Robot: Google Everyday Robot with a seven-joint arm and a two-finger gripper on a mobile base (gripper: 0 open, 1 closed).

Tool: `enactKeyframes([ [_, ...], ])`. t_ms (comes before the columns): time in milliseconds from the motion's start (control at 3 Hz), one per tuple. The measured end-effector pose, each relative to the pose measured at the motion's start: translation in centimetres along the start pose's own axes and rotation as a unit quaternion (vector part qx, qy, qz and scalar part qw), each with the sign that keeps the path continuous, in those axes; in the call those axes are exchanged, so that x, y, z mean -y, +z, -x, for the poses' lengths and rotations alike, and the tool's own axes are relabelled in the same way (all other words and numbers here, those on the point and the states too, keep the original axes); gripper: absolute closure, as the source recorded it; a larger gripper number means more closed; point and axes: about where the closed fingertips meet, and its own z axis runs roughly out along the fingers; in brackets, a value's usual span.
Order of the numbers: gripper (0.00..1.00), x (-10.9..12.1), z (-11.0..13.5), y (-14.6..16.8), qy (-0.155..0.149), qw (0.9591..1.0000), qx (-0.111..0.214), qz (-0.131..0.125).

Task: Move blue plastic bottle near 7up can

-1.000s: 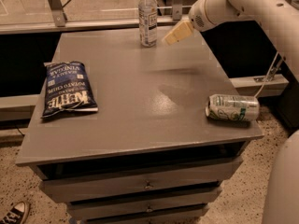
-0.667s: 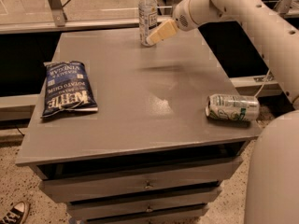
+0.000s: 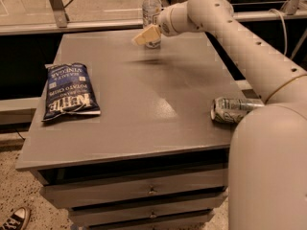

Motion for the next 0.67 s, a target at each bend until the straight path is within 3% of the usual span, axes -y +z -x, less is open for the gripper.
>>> enactKeyframes([
  [333, 0.00, 1.0, 0.4, 2.3, 0.013, 0.9997, 0.015, -0.013],
  [667, 0.15, 1.7, 0.4, 3.6, 0.033, 0.9989, 0.026, -0.020],
])
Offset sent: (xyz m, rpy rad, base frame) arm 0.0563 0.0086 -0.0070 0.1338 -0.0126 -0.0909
